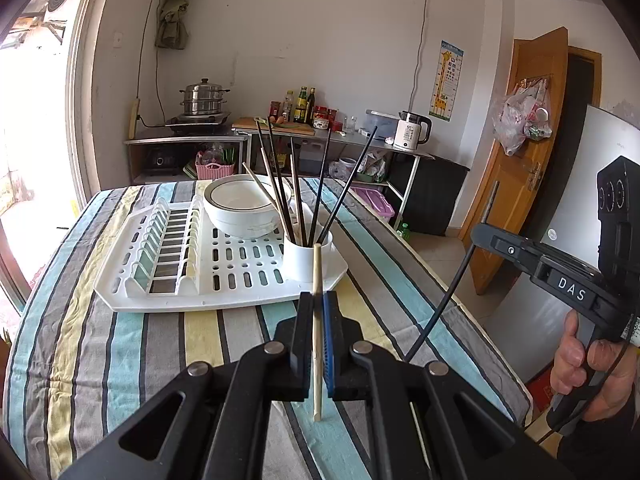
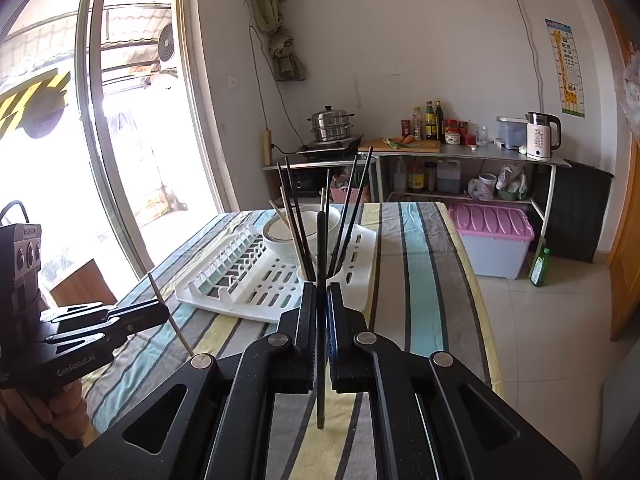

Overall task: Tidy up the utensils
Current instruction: 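Lift both held chopsticks up over the white cup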

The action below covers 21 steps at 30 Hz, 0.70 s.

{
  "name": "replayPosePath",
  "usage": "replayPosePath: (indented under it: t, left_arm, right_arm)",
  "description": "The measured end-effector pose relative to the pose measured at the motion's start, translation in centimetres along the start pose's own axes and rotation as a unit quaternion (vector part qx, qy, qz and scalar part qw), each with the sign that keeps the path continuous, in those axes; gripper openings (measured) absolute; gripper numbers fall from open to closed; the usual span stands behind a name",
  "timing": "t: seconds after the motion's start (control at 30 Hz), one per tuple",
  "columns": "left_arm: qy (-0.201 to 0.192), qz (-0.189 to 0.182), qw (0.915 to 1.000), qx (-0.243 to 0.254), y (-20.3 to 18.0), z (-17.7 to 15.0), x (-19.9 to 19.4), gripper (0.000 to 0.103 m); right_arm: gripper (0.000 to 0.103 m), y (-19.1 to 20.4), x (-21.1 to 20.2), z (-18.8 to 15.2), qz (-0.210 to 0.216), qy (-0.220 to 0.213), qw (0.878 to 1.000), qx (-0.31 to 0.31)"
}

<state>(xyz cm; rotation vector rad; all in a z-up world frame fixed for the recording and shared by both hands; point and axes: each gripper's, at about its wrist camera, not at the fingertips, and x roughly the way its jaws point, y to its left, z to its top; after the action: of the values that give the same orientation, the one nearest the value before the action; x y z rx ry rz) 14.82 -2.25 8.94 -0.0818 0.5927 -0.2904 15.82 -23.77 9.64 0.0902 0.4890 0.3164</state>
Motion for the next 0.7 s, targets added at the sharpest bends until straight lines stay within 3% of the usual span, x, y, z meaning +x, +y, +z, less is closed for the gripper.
replayPosePath:
  t: [0.33, 0.7]
  left_arm:
    - [-0.01, 0.001, 0.9997, 0.021, 0.0, 3.2, 0.5, 0.005]
    - [-0.028, -0.003, 0.9989, 0.038, -0.1, 8.7, 2.3, 0.005]
  right_arm:
    - [0.005, 0.6, 0.8, 2.5, -0.001, -0.017, 1.0, -0.011]
    - [0.005, 0.9, 2.8, 6.6, -0.002, -0.043, 0.999, -0.016]
